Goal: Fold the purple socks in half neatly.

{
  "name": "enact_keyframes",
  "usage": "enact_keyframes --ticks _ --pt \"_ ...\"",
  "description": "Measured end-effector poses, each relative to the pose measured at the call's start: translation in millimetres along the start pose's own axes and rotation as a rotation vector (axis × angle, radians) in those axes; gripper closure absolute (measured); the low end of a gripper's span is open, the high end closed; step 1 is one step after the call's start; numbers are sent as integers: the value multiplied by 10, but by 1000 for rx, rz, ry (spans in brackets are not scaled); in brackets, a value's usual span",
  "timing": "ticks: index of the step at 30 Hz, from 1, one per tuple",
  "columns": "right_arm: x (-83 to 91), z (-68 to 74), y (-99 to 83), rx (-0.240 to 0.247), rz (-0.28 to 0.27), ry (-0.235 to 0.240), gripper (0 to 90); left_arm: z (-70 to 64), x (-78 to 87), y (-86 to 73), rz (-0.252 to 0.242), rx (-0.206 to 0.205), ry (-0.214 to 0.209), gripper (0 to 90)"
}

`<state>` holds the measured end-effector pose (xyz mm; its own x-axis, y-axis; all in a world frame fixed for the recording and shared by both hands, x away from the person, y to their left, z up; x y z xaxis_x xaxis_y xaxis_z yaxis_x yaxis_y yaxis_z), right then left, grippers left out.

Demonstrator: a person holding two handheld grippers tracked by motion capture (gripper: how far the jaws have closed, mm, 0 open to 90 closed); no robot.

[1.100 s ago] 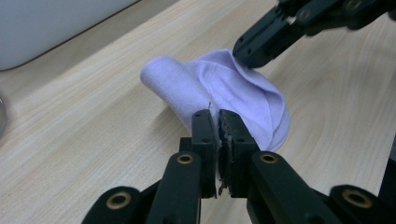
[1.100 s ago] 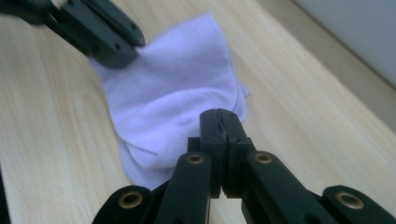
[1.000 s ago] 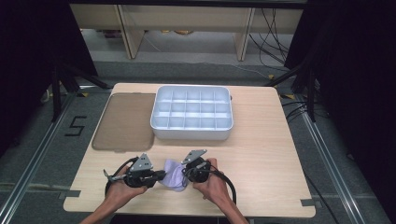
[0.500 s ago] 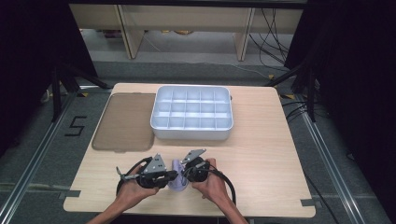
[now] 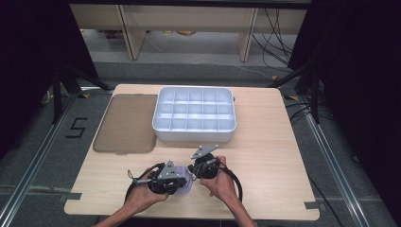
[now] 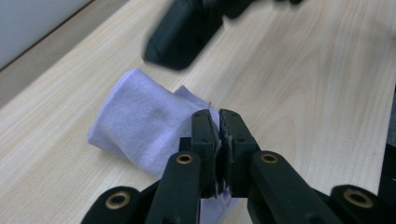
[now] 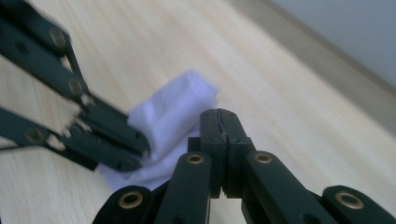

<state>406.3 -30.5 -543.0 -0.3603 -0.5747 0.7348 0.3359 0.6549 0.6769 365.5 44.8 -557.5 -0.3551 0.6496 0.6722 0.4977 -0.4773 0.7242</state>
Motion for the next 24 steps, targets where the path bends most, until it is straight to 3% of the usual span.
enact_keyframes --ticks 4,5,6,7,8,9,10,11,12,14,15,20,24 --pt "99 14 158 3 -45 4 900 -14 -32 -11 8 -4 7 844" --pt "93 22 200 31 -56 10 900 -12 -29 -17 17 -26 7 843" --pt "84 39 235 37 -60 15 900 -35 -56 -2 -13 18 12 842" --pt "24 83 259 33 -47 23 900 -19 -41 -22 16 -20 19 841" --pt "24 83 259 33 -47 23 900 -29 -39 -23 15 -26 14 841" --pt "-42 112 211 45 2 41 900 -31 -37 -26 17 -27 14 839" --pt "-42 112 211 45 2 41 900 -26 -37 -27 17 -29 16 839" --pt "-73 98 163 39 41 17 900 -36 -43 -16 0 -10 12 838" --pt "-120 97 143 64 32 43 900 -53 -51 -7 -15 10 -3 835" --pt "-183 85 50 49 59 38 900 -33 -14 -4 -2 -7 -14 809" --pt "-183 85 50 49 59 38 900 -53 8 11 -19 21 -28 809" --pt "-157 84 13 27 75 33 900 -39 225 143 -119 84 -52 825" --pt "-155 85 10 39 75 26 900 -74 155 -1 -63 88 -56 862"
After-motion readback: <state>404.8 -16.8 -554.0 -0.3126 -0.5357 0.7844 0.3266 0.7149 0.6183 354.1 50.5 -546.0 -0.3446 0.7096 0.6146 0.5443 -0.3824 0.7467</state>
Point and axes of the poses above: each handheld gripper's, and its own axes: x roughly backward along the jaws, y roughly out of its top, z roughly to its left, the point moved 9 cm from there along -x, roughly forward along the jaws, and after that the axes turned 10 degrees about x, right-handed, at the moved point
